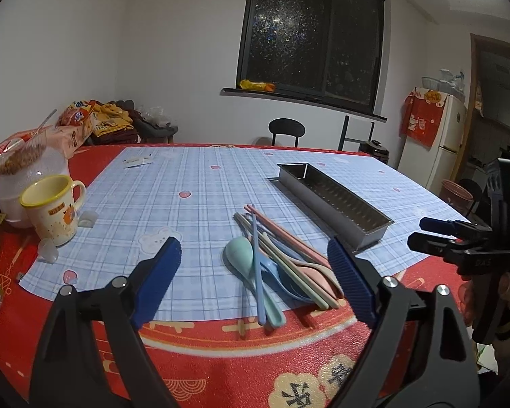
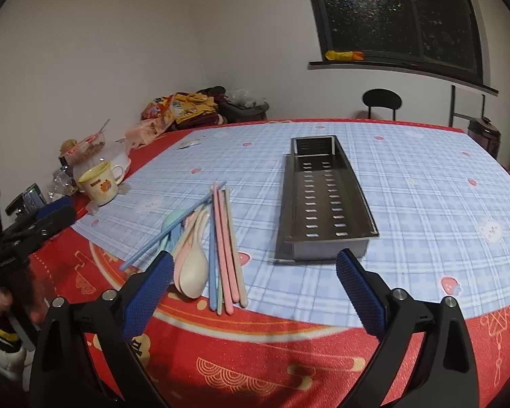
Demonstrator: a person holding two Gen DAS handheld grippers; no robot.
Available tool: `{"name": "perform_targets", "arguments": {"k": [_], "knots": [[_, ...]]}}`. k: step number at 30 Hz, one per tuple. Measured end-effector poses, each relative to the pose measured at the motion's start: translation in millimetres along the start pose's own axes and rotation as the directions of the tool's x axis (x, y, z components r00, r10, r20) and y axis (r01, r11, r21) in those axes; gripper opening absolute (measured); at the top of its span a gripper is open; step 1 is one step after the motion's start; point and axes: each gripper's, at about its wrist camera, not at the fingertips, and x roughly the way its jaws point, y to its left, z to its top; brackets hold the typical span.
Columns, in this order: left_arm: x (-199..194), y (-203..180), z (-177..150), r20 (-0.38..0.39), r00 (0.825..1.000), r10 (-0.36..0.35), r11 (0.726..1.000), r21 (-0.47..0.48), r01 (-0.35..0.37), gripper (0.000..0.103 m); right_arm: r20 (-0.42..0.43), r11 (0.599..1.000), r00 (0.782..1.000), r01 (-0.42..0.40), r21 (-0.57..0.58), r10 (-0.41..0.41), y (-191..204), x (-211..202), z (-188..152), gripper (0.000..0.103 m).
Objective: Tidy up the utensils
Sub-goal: 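Lower the right tool onto the pastel chopsticks and close it, then grasp a blue chopstick with the left tool while the right tool holds chopsticks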
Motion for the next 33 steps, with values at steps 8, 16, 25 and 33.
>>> {"name": "perform_targets", "arguments": {"k": [8, 16, 25, 33], "knots": [[34, 11, 1, -0.072, 0.997, -0.013, 1.000, 0.015, 0.014, 0.055, -0.051, 0.996, 0.995, -0.091, -0.012, 0.091, 0, 33, 17, 0.040], [74, 22, -2, -0.161, 0.984, -0.070, 0.998, -0.021, 0.067, 0.029, -0.174, 0.984, 0.976, -0.150, -0.099, 0.131, 24, 93, 18, 0.013], [101, 28, -8, -0.224, 0.969, -0.101, 0.994, -0.055, 0.091, 0.029, -0.279, 0.977, 0.955, -0.148, -0.155, 0.101, 38, 130, 13, 0.013], [103, 21, -10, -0.235, 0.963, -0.135, 0.991, -0.027, 0.132, 0.030, -0.298, 0.971, 0.952, -0.138, -0.197, 0.075, 42, 138, 11, 0.013]]}}
